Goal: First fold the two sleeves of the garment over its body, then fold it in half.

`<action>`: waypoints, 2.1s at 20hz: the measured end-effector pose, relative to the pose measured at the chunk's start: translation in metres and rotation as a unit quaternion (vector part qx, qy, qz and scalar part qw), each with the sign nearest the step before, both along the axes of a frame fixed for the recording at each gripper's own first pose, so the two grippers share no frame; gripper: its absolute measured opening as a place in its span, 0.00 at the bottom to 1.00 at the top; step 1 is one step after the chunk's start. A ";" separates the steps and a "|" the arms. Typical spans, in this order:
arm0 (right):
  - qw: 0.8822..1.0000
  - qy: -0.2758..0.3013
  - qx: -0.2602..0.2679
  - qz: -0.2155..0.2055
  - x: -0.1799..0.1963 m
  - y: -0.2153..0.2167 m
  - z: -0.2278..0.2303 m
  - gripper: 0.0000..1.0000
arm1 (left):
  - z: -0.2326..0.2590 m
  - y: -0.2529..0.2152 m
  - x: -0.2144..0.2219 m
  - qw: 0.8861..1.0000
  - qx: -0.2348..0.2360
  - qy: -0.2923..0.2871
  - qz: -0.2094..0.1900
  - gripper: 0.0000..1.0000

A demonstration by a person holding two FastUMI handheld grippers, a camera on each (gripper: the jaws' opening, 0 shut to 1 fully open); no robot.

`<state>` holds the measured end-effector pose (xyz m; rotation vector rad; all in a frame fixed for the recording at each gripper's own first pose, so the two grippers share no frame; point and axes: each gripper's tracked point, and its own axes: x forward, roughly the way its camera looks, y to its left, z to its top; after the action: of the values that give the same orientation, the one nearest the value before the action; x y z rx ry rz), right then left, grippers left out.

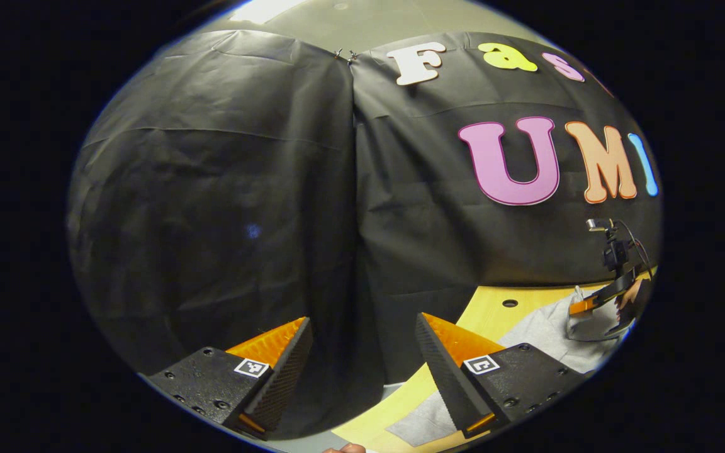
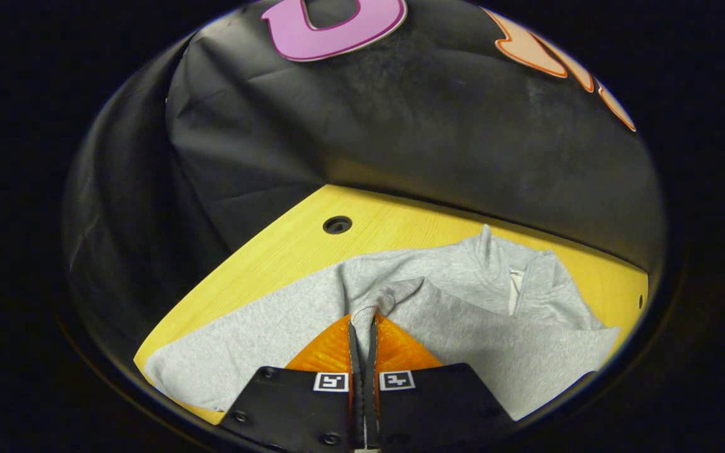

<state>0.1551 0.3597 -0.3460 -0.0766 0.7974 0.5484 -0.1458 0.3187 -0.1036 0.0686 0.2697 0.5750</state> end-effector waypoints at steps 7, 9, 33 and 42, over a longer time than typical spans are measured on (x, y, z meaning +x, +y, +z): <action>0.999 -0.003 -0.003 0.034 -0.018 0.022 -0.008 0.46 | -0.007 0.007 0.005 1.000 -0.002 -0.004 -0.008 0.96; 0.999 -0.028 -0.001 0.034 -0.018 0.017 0.006 0.82 | -0.009 0.002 0.009 1.000 -0.003 -0.005 -0.013 0.96; 0.990 -0.126 -0.004 -0.066 -0.108 -0.207 0.118 1.00 | -0.209 -0.082 -0.020 0.969 -0.156 0.174 -0.077 0.97; 0.989 -0.123 -0.019 -0.081 -0.117 -0.234 0.117 1.00 | -0.258 -0.101 -0.040 0.948 -0.218 0.222 -0.066 0.96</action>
<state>0.0385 0.1252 -0.2287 -0.1115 0.5675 0.3608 -0.1853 0.2180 -0.3615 -0.2153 0.8205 0.3503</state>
